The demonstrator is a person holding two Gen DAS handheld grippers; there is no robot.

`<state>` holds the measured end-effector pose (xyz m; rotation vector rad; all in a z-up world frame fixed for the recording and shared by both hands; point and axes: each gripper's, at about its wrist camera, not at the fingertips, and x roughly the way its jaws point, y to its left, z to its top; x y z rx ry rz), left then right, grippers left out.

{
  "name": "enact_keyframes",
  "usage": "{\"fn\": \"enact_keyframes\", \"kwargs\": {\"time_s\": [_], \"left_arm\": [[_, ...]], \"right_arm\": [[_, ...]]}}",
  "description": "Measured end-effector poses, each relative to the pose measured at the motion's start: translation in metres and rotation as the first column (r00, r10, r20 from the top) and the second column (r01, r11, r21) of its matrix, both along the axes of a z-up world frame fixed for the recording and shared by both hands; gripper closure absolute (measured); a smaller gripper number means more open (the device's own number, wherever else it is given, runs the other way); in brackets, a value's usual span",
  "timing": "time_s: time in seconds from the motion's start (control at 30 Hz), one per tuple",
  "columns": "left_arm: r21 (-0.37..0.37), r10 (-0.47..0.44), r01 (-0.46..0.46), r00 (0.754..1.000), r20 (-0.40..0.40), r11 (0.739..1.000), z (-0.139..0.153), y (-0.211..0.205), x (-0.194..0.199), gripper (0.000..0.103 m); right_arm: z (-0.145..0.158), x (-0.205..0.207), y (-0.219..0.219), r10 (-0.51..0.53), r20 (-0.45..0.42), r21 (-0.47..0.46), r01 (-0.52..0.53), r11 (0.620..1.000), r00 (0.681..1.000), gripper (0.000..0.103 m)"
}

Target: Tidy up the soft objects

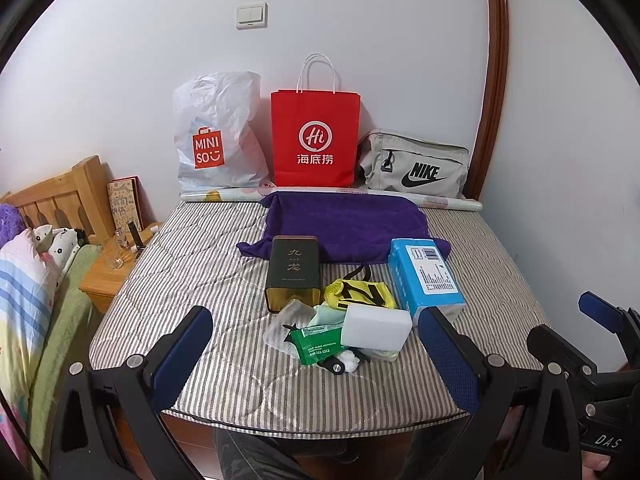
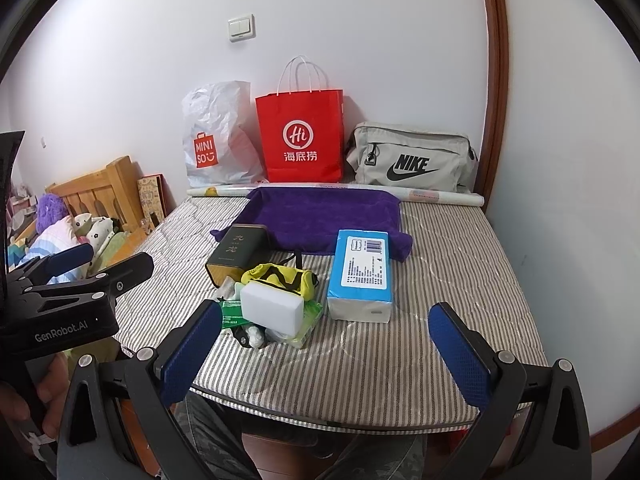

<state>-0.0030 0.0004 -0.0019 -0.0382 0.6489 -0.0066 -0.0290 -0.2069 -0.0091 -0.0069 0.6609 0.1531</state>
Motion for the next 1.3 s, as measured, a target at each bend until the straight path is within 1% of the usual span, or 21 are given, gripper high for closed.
{"fn": "enact_keyframes", "kwargs": {"time_s": [0.67,0.83,1.07,1.17,1.3], "left_arm": [[0.001,0.000,0.000,1.000,-0.001,1.000,-0.003,0.000,-0.002,0.000],[0.002,0.007,-0.007,1.000,-0.006,1.000,-0.008,0.007,0.001,0.000],[-0.030,0.050,-0.052,0.996,-0.070,0.998,-0.030,0.029,0.024,0.000],[-0.035,0.056,-0.060,0.994,-0.098,0.998,-0.043,0.037,0.033,0.000],[-0.053,0.062,-0.072,0.985,-0.160,0.996,-0.066,0.047,0.047,0.000]], "right_arm": [[0.002,0.000,0.000,0.004,0.001,0.002,-0.004,1.000,1.000,0.001],[-0.003,0.004,0.000,0.012,-0.009,0.006,-0.011,1.000,1.000,0.001],[-0.025,0.017,0.005,0.024,-0.054,0.010,-0.024,1.000,0.998,0.001],[-0.038,0.026,0.008,0.029,-0.086,0.014,-0.028,1.000,0.996,0.001],[-0.058,0.038,0.015,0.036,-0.131,0.008,-0.036,0.999,0.991,0.001]]}}
